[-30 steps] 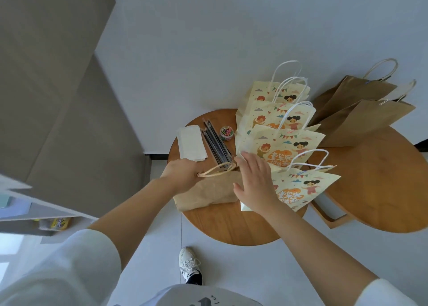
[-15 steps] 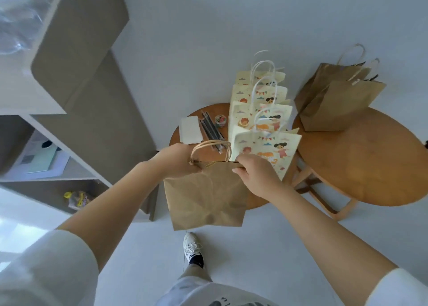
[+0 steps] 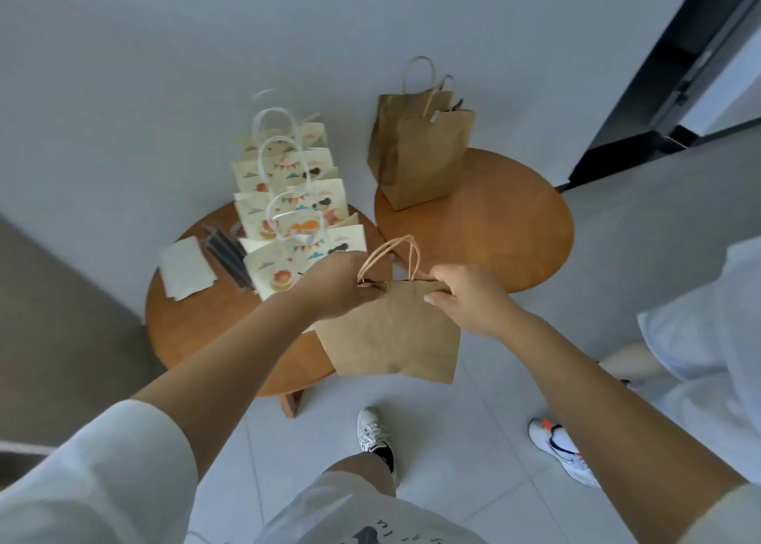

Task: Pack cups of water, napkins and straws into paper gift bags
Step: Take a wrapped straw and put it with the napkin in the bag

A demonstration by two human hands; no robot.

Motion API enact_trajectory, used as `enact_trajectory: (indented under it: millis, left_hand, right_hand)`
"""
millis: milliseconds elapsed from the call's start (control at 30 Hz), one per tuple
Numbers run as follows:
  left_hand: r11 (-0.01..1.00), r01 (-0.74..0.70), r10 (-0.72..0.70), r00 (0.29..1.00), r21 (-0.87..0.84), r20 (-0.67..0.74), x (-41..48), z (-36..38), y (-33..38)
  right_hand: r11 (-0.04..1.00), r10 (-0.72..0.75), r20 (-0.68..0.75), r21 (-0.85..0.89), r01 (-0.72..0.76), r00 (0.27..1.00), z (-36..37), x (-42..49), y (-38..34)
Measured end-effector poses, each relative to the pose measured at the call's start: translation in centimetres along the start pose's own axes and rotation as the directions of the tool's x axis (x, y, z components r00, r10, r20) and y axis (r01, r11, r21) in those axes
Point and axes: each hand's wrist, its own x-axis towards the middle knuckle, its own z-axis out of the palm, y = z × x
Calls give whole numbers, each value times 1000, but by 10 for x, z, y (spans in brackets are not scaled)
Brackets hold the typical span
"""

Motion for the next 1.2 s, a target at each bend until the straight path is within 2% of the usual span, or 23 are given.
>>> enact_trajectory:
  millis: [233,300,433,667,1067,1200]
  left_hand:
    - [991,-97,98,995,-95,7,115,3,34]
    - [995,-93,95,994,-42,52,152,-1,40]
    - [977,-59,30,990,207,139,215,-15,32]
    - [956,-48,1,987,291,160,296,-27,19]
    - [906,203,-273,951,372,145,417,-1,11]
    - [870,324,-380,921,372,85,438,9,7]
  right_hand:
    - [996,81,-74,-41,-85,994,-55,47,73]
    - [993,98,-67,-63,-102,993,-72,69,93]
    - [992,101,-41,-72,-104,994,-104,121,126]
    - [994,74,2,-84,-73,997,-130,206,177]
    - [996,-70,201,-41,80,977,-138,365,274]
    - [992,-105,191,-47,116,976,-127,397,288]
